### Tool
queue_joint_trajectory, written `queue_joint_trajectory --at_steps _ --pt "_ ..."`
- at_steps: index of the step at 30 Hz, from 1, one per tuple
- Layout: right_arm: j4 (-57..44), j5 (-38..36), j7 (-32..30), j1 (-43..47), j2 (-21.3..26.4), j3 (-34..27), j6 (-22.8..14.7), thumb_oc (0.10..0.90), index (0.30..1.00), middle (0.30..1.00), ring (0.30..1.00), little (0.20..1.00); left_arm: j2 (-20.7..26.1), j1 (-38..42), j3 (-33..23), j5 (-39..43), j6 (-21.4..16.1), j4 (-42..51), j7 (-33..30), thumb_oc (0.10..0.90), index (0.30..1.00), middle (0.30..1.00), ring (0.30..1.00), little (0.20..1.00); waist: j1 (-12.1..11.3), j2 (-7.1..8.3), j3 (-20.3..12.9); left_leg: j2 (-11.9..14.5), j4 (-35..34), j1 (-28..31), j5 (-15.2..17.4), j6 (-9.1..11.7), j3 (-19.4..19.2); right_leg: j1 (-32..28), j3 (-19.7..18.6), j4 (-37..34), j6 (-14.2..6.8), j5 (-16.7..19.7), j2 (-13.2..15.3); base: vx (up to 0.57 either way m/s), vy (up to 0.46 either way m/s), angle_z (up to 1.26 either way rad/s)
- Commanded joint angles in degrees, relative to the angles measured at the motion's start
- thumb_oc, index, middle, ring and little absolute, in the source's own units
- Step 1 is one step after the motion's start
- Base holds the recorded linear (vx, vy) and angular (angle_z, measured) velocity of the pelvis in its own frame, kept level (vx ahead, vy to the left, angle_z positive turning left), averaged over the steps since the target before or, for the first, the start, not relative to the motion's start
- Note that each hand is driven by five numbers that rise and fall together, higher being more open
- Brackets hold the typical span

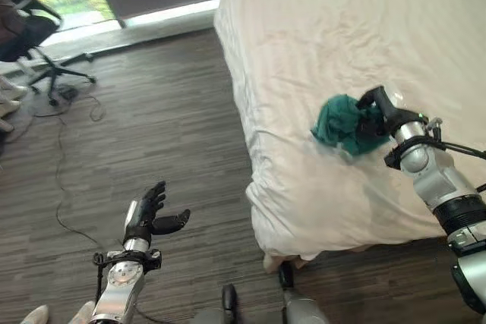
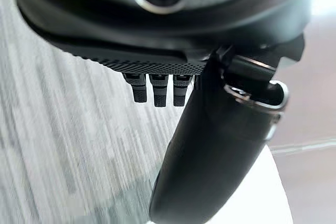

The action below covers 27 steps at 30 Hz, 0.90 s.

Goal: Pick up bed clothes into laundry basket.

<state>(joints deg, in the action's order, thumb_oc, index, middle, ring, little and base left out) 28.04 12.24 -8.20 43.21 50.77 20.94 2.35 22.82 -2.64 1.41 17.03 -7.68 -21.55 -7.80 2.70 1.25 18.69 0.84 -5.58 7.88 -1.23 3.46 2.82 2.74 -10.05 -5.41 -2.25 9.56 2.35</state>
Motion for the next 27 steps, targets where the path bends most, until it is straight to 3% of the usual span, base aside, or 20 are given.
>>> queue_joint_trajectory --at_steps 1,2,3,7,10,11,12,15,19,23,27 --pt "-6.05 -3.46 -6.23 0.04 9.1 -8.99 -3.88 0.4 0.3 0.3 0.3 0.3 3.03 -1.05 -1.61 1.2 -4.82 4.92 -1.43 0.8 0.9 0.9 0.9 0.9 1.52 3.79 -10.03 4.42 5.15 0.02 8.4 2.53 -5.1 -1.79 1.84 0.41 -4.09 -9.2 2.19 -0.02 0.169 -0.52" --pt "-6.18 -3.44 -6.2 -0.25 9.11 -9.27 -3.85 0.4 0.3 0.3 0.3 0.3 3.11 -1.02 -1.51 1.2 -4.82 4.91 -1.44 0.8 0.9 0.9 0.9 0.9 1.35 3.85 -10.02 4.42 5.08 0.1 8.37 2.53 -5.17 -1.8 1.78 0.41 -4.09 -9.2 2.17 -0.04 0.276 -0.32" --pt "-10.79 -3.55 -7.36 -4.38 10.71 -14.08 -4.11 0.4 0.3 0.3 0.3 0.3 3.09 -0.78 -2.59 0.46 -4.51 5.83 -1.84 0.8 0.9 0.9 0.9 0.9 3.65 4.42 -11.19 3.6 1.01 2.1 7.84 1.83 -7.04 -0.57 0.48 0.41 -5.51 -7.48 1.98 -0.05 0.279 -0.41" --pt "-16.59 -4.19 -9.64 -16.3 10.82 -26.72 -5.13 0.4 0.3 0.3 0.3 0.3 4.3 0.25 -4.4 -2.22 -3.81 6.91 -2.33 0.8 0.9 0.9 0.9 0.9 6.18 6.45 -11.43 2.47 0.58 1.3 8.48 0.55 -10.12 1.64 -1.72 0.99 -8.47 -4.86 1.6 -0.1 0.25 -0.52" --pt "-22.4 -3.4 -11.99 -26.97 8.69 -37.45 -6.15 0.4 0.3 0.3 0.3 0.3 5.07 0.57 -6.21 -3.77 -3.26 7.4 -2.77 0.8 0.9 0.9 0.9 0.9 7.87 7.79 -10.36 2.68 0.58 1.86 8.66 -0.07 -14.02 4.67 -0.11 3.26 -10.88 -2.6 1.02 -0.12 0.182 -0.73" --pt "-22.65 -3.38 -11.94 -27.41 8.55 -37.91 -6.1 0.4 0.3 0.3 0.3 0.3 5.19 0.68 -6.06 -3.78 -3.26 7.39 -2.78 0.8 0.9 0.9 0.9 0.9 7.63 8.01 -10.43 2.59 0.58 1.61 8.34 -0.01 -14.1 4.99 -0.25 3.33 -10.82 -2.35 1.07 -0.19 0.139 -0.87" --pt "-23.65 -3.43 -12.65 -29.17 7.72 -39.52 -6.64 0.4 0.3 0.3 0.3 0.3 5.0 1.32 -6.1 -3.83 -3.11 6.9 -2.89 0.8 0.9 0.9 0.9 0.9 7.84 7.59 -9.92 3.12 0.58 1.63 8.15 -0.29 -15.21 5.81 2.53 4.45 -10.69 -3.67 0.83 -0.18 0.082 -0.95" --pt "-27.09 -1.69 -13.65 -33.94 5.66 -43.25 -7.29 0.4 0.3 0.3 0.3 0.3 4.85 2.31 -5.41 -4.17 -2.54 6.66 -2.6 0.8 0.9 0.9 0.9 0.9 7.47 6.74 -9.49 4.94 0.58 0.82 6.52 -0.62 -19.68 5.11 13.44 9.23 -7.76 -8.21 3.55 -0.25 0.111 -0.94" --pt "-29.03 2.07 -15.1 -37.11 1.85 -45.33 -6.88 0.4 0.3 0.3 0.3 0.3 3.55 0.51 -5.65 -3.64 -2.18 8.52 -1.66 0.8 0.9 0.9 0.9 0.9 5.78 5.73 -10.83 6.52 0.58 0.52 5.86 -1.7 -25.82 0.43 21.95 14.95 -6.64 -10.51 8.54 -0.18 0.065 -1.17" --pt "-27.58 3.92 -15.55 -37.02 -0.67 -44.19 -6.02 0.4 0.3 0.3 0.3 0.3 2.42 -2.25 -6.17 -2.62 -2.19 12.05 -0.83 0.8 0.9 0.9 0.9 0.9 3.47 4.27 -11.77 6.83 0.58 0.69 6.59 -2.72 -29.66 -3.71 26.82 21.01 -7.77 -9.8 14.77 -0.17 0.088 -1.36" --pt "-25.03 4.44 -14.85 -36.76 -1.84 -42.43 -5.26 0.4 0.3 0.3 0.3 0.3 2.05 -4.36 -8.34 -1.82 -2.31 13.55 -1.26 0.8 0.9 0.9 0.9 0.9 1.49 4.24 -12.85 7.32 0.58 -0.55 5.48 -3.34 -33.78 -7.96 27.61 24.78 -9.31 -5.96 18.58 -0.21 -0.004 -1.13"
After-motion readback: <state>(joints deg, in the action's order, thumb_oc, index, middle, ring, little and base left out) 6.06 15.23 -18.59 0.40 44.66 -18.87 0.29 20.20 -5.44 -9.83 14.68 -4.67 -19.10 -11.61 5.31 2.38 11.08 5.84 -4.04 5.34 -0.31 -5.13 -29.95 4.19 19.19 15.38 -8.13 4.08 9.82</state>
